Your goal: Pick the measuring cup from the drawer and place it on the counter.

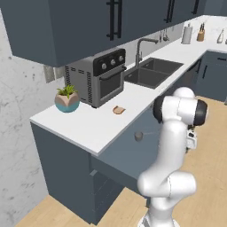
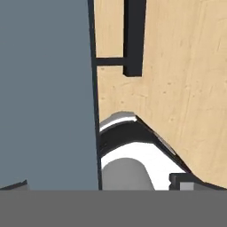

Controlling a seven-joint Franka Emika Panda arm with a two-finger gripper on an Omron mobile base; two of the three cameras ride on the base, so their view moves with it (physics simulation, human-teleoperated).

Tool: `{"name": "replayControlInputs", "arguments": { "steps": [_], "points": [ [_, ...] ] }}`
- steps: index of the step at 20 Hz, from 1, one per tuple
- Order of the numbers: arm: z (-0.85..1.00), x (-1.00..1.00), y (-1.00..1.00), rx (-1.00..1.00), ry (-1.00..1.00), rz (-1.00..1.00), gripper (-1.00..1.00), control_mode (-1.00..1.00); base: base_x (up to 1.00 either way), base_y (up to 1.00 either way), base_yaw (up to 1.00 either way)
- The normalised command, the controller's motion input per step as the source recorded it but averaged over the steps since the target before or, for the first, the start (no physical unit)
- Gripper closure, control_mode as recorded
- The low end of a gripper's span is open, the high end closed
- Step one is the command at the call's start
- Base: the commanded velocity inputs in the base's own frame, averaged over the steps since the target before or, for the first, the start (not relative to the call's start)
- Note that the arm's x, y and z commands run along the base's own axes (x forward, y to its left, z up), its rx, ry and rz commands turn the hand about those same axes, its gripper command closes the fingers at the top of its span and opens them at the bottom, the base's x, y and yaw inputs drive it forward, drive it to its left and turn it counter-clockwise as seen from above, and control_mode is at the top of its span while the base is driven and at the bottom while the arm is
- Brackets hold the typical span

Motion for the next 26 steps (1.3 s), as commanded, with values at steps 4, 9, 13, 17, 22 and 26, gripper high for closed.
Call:
{"name": "replayControlInputs", "arguments": {
  "steps": [4,9,13,17,22,26],
  "points": [
    [0.04,-1.00,-0.84,0.14,0.05,-0.12,-1.00,-1.00,0.00,0.00,0.00],
    [0.84,-0.49,-0.29,0.16,0.01,-0.32,-1.00,-1.00,0.00,0.00,0.00],
    [1.00,0.02,0.06,0.00,0.00,-0.42,-1.00,-1.00,0.00,0.00,0.00],
    [1.00,0.06,0.09,0.00,0.00,-0.36,-1.00,-1.00,0.00,0.00,0.00],
    [0.27,0.73,0.62,0.00,0.00,-0.11,-1.00,-1.00,0.00,0.00,0.00],
    [-0.22,0.75,0.62,-0.01,0.03,0.00,-1.00,-1.00,0.00,0.00,0.00]
  ]
}}
